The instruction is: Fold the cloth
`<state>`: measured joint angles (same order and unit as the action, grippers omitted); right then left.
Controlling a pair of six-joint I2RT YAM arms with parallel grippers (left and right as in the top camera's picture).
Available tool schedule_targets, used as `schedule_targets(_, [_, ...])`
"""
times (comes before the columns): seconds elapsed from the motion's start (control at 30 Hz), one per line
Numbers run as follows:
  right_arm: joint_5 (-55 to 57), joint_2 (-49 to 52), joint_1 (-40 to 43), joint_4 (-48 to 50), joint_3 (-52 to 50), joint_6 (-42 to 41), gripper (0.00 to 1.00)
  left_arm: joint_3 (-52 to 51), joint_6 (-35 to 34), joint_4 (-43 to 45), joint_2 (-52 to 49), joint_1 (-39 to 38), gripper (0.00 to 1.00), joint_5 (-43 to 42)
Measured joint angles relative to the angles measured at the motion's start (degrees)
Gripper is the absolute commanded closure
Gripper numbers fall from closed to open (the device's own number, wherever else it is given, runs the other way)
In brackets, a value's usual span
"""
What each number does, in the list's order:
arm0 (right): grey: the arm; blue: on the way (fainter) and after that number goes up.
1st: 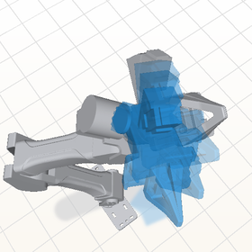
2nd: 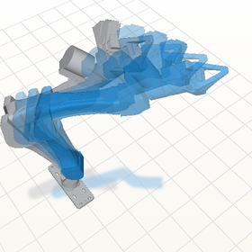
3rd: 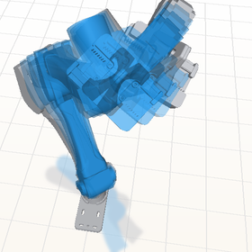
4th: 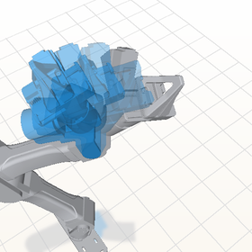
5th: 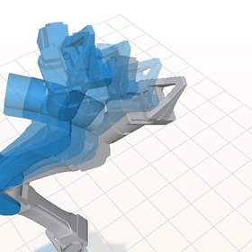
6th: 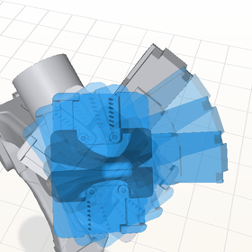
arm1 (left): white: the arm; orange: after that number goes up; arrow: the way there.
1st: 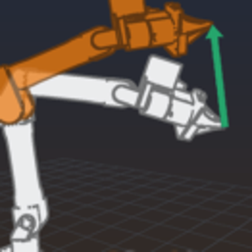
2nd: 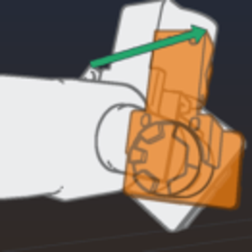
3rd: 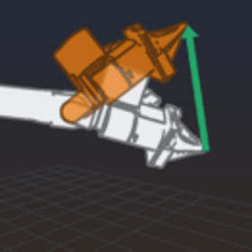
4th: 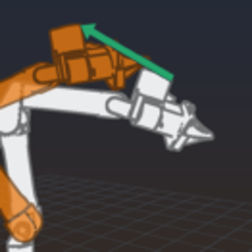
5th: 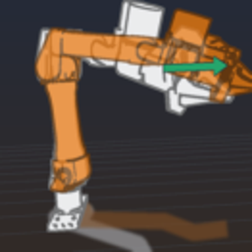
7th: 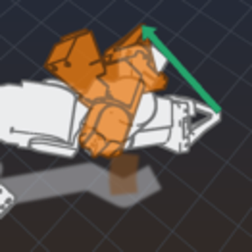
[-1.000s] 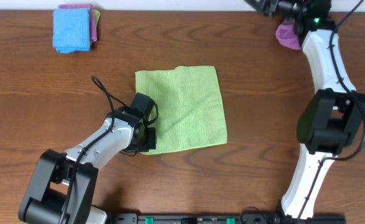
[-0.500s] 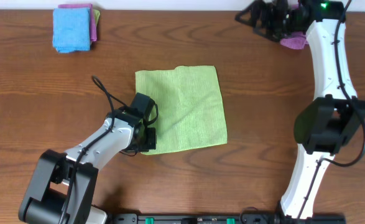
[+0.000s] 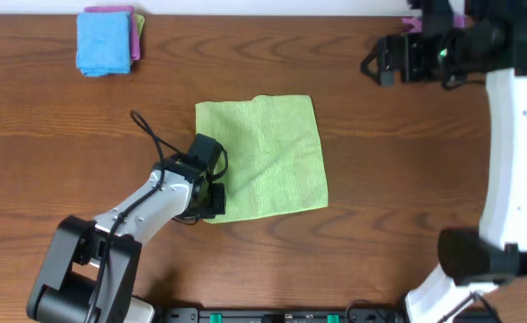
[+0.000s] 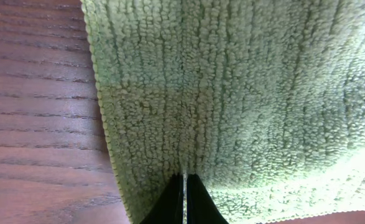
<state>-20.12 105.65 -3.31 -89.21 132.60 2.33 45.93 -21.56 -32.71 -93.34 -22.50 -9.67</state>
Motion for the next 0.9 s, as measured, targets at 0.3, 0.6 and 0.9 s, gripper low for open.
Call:
schedule_targets(0.3, [8.6, -22.7, -5.4, 13.4, -34.0, -0.9, 0.01, -0.1, -0.6, 0.5, 0.0, 0.3, 0.94, -0.6])
schedule_targets(0.6, [2.9, -47.6, -5.4, 32.9, -78.6, -5.7, 0.05, -0.3, -0.7, 1.1, 0.1, 0.3, 0.94, -1.5])
schedule_targets(0.9, [-3.7, -36.8, -5.4, 48.0, -97.5, -10.9, 0.17, -0.3, -0.7, 0.8, 0.1, 0.5, 0.94, -3.8])
